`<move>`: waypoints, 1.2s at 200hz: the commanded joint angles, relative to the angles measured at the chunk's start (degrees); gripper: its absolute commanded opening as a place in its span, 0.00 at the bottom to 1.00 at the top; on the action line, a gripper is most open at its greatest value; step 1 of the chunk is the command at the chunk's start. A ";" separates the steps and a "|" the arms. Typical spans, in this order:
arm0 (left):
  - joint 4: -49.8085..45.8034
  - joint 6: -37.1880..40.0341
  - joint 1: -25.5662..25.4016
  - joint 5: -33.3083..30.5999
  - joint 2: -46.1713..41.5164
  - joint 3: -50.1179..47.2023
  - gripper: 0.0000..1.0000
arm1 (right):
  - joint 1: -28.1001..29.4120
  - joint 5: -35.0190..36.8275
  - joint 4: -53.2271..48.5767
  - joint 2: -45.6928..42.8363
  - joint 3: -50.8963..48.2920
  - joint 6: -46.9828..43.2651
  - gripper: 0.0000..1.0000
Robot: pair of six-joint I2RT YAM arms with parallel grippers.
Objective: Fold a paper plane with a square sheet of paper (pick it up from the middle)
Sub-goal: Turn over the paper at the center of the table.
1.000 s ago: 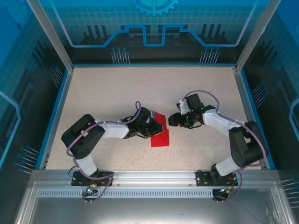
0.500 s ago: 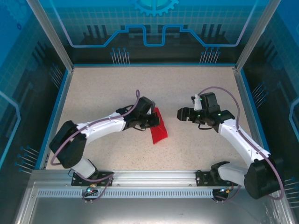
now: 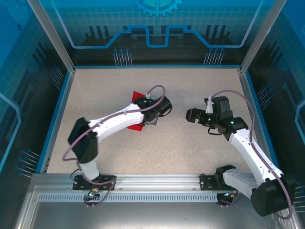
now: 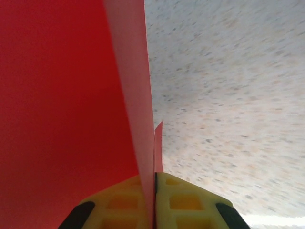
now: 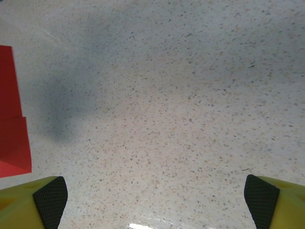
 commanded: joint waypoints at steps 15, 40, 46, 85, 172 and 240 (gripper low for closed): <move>-8.70 0.68 -2.38 -11.60 11.22 5.14 0.06 | -1.84 2.57 -3.74 -1.18 -0.73 0.55 0.99; -8.87 0.17 -4.16 -12.44 17.85 7.66 0.06 | -2.39 2.72 -4.24 -1.52 -1.10 0.57 0.99; -8.37 0.25 -4.62 -12.28 19.04 7.91 0.07 | -2.53 2.77 -4.32 -1.68 -1.26 0.54 0.99; -5.03 -0.25 -7.44 -7.93 24.26 9.35 0.09 | -3.29 2.79 -4.60 -1.68 -1.45 0.81 0.99; 5.98 -1.17 -8.18 9.62 12.75 5.71 0.55 | -4.50 0.28 -4.24 -1.02 -1.30 2.77 0.99; 21.60 -5.19 -0.22 28.75 -13.84 -10.10 0.91 | -4.35 -3.96 -2.40 3.66 -0.16 2.68 0.99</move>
